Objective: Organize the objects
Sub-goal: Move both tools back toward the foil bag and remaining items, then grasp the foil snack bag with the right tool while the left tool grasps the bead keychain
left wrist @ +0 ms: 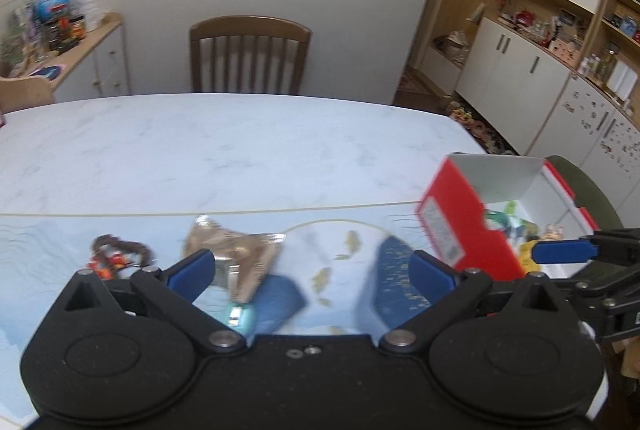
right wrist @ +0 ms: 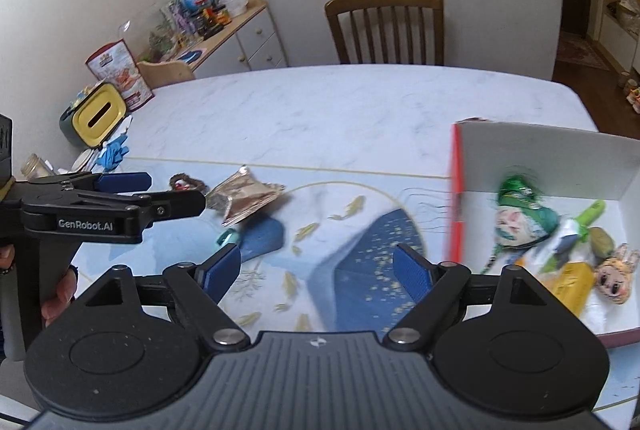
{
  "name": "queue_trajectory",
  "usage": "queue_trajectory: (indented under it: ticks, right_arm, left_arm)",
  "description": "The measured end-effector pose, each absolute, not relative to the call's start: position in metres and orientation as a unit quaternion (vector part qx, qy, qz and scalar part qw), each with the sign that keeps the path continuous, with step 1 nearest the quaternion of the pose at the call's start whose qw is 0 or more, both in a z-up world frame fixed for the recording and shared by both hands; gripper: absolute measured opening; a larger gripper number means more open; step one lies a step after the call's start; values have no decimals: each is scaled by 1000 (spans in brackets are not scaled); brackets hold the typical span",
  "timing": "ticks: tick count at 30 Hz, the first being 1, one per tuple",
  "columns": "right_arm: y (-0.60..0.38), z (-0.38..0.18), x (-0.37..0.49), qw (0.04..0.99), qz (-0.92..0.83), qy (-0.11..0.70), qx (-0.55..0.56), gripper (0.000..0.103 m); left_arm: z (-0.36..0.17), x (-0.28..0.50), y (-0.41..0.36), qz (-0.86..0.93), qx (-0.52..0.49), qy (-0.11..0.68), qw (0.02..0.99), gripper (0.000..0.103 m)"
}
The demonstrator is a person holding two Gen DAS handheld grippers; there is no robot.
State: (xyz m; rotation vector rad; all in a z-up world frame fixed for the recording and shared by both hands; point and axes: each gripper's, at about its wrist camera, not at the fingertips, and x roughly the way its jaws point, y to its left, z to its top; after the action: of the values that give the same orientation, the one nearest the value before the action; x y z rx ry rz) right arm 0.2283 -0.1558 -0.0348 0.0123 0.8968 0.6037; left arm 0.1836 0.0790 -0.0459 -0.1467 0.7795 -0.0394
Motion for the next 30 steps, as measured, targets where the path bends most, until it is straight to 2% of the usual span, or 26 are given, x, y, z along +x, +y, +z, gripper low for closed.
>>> queue_trajectory:
  ticks: [12, 30]
  right_arm:
    - [-77, -47, 242, 844, 308, 438, -34, 83]
    - [27, -96, 298, 807, 349, 453, -148, 83]
  left_arm:
    - [-64, 179, 170, 22, -120, 381, 916, 103]
    - [-117, 212, 258, 40, -107, 414, 903, 102]
